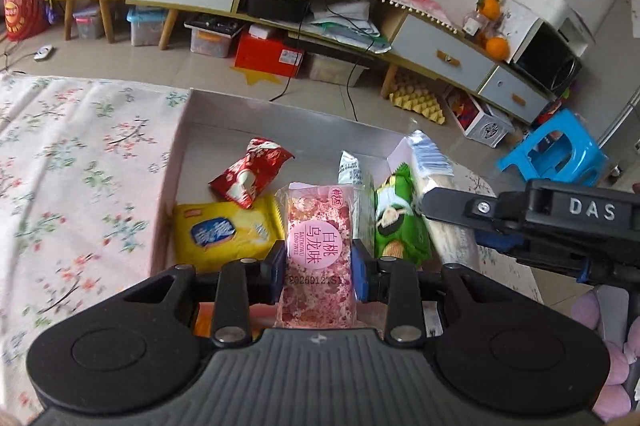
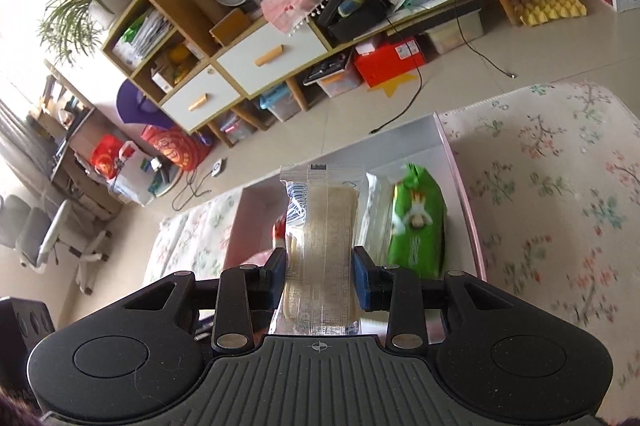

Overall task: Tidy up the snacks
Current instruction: 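Carry both packs over the pink box, lower them in and open both grippers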

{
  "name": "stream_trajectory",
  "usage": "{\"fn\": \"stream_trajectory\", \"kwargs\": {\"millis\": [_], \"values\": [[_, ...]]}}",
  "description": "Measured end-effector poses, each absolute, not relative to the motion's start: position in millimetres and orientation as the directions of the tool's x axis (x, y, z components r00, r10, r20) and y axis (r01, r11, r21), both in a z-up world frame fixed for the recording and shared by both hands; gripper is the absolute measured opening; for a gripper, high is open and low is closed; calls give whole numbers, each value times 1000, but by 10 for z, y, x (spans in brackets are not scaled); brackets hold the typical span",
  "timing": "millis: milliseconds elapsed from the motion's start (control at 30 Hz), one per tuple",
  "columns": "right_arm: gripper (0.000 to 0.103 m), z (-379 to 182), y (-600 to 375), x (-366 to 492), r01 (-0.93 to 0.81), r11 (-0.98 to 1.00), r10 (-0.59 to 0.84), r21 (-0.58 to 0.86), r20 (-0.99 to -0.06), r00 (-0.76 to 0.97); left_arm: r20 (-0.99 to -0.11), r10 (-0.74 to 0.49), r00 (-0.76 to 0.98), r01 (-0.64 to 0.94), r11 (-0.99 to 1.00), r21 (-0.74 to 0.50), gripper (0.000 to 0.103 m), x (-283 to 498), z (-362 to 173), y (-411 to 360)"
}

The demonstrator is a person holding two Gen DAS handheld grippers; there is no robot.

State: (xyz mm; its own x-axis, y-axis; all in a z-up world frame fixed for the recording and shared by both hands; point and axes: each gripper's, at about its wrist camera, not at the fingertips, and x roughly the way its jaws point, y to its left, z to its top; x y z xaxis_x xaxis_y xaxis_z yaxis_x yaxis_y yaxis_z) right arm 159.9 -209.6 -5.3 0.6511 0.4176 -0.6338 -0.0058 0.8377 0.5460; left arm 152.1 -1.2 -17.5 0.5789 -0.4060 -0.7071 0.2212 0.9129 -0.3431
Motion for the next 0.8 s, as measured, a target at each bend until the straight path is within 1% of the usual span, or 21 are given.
{"fn": "stream_trajectory", "kwargs": {"millis": [133,400,600,800], "values": [[33,-123,-2068,1830,-1,841,419,542,-649,635,-710,-405,576,248,914,-321,30,1612,-226,-76],[33,-291,-1954,2148,5,863,399,506,-687,608,-743,-391,543,286,918,-274,30,1725,-373,-143],[33,-388,-1899,2309,12,875,384,484,-710,590,-748,-405,526,328,908,-260,31,1740,-411,-139],[33,-457,-1859,2399,22,877,379,479,-720,581,-749,-411,520,359,901,-245,36,1742,-414,-167]]}}
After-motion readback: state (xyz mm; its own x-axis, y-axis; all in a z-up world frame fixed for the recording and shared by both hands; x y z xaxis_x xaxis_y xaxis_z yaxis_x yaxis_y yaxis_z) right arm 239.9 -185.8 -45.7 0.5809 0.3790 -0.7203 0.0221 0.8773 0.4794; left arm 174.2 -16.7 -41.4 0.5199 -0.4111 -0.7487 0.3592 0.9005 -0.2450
